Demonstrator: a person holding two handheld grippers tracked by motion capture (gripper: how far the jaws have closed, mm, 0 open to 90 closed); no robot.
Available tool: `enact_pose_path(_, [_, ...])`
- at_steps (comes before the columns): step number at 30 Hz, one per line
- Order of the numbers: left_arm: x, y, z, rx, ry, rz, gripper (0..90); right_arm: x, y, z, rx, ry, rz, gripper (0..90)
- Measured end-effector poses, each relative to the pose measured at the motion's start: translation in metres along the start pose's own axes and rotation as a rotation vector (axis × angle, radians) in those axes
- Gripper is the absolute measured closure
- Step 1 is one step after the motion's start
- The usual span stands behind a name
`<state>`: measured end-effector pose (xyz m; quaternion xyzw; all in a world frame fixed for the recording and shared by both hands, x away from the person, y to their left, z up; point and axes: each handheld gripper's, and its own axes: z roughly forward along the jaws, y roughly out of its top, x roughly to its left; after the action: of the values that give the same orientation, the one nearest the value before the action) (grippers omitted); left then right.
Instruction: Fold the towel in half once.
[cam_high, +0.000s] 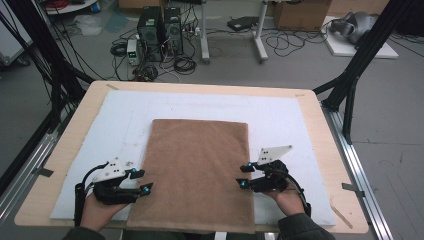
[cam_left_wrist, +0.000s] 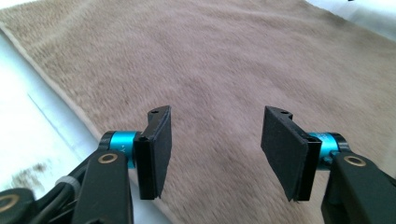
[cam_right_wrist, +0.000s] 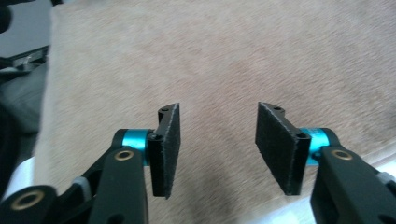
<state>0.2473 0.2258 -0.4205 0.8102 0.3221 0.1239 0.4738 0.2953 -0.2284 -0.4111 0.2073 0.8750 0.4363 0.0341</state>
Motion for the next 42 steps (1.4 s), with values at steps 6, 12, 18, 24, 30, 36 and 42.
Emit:
enact_pose_path(6, [0.008,0.01,0.009,-0.008,0.016,0.002,37.3,-0.011,0.008,0.006,-0.011,-0.029,0.011,43.1])
enact_pose_path(12, [0.012,0.017,0.012,-0.02,0.031,-0.003,33.4,-0.02,0.015,0.009,-0.011,-0.064,0.015,35.3])
enact_pose_path(18, [0.019,0.027,0.017,-0.018,0.05,0.0,31.8,-0.03,0.022,0.009,-0.012,-0.09,0.015,32.5])
enact_pose_path(24, [0.024,0.038,0.022,-0.022,0.066,0.003,31.7,-0.039,0.029,0.01,-0.017,-0.112,0.012,31.4])
enact_pose_path(30, [0.026,0.047,0.024,-0.033,0.071,0.003,31.8,-0.046,0.037,0.009,-0.017,-0.124,-0.001,30.9])
enact_pose_path(36, [0.027,0.048,0.023,-0.033,0.076,0.004,31.8,-0.048,0.04,0.008,-0.015,-0.132,0.0,30.8])
enact_pose_path(42, [0.032,0.05,0.025,-0.023,0.084,0.013,32.8,-0.049,0.041,0.009,-0.009,-0.132,0.003,30.4])
